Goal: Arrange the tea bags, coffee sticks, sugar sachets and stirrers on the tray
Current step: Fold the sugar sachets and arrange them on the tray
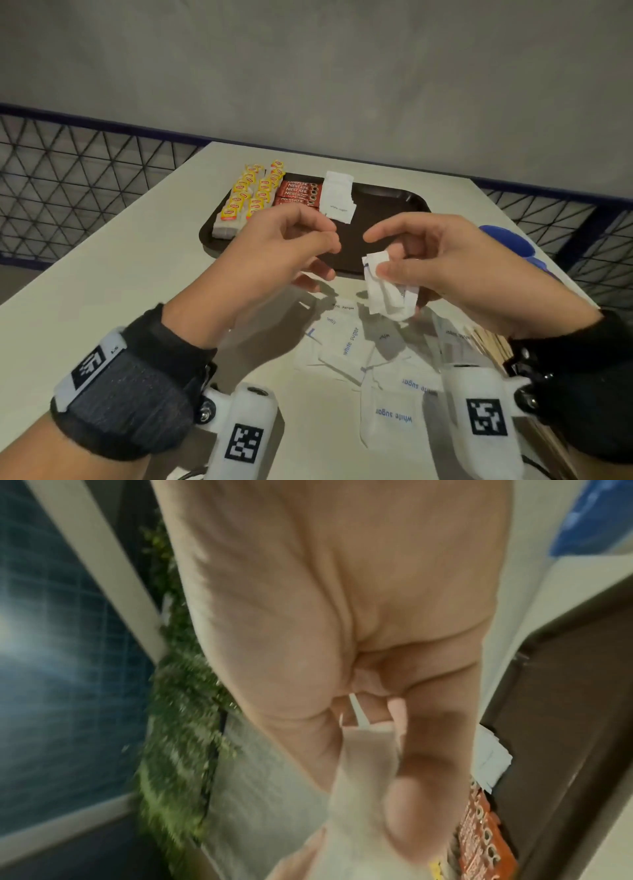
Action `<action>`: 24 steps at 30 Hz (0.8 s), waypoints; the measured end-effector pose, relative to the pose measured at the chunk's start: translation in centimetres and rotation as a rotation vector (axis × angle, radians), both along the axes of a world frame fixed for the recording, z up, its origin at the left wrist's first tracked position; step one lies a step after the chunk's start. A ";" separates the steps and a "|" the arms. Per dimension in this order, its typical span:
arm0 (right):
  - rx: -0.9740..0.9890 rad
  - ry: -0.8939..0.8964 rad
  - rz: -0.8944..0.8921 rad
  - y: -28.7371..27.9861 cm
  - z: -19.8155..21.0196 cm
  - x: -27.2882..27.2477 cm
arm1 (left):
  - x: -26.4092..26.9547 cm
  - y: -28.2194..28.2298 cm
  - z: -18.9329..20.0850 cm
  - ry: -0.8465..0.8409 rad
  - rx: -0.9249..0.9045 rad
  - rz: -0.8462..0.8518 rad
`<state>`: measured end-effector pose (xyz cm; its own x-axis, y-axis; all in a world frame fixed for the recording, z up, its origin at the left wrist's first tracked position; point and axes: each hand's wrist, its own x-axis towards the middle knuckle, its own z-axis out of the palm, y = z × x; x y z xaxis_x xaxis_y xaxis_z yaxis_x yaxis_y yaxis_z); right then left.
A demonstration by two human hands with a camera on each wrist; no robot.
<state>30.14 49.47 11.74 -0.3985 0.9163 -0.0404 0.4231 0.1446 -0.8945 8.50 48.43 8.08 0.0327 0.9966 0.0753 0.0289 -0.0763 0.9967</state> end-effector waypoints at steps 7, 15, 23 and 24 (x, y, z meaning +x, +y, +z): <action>-0.149 0.375 -0.250 1.4 -2.1 -2.5 | 0.2 -0.6 -0.4 0.140 0.081 -0.245; -0.319 0.790 -0.124 0.2 -2.3 -1.9 | 0.2 0.2 -1.2 0.062 0.122 -0.094; -0.013 0.543 -0.129 -0.8 -2.7 -2.6 | 0.3 0.6 -0.8 -0.163 0.027 -0.027; 0.033 0.512 -0.144 -0.9 -2.8 -2.6 | 0.4 0.5 -0.9 -0.166 0.021 -0.043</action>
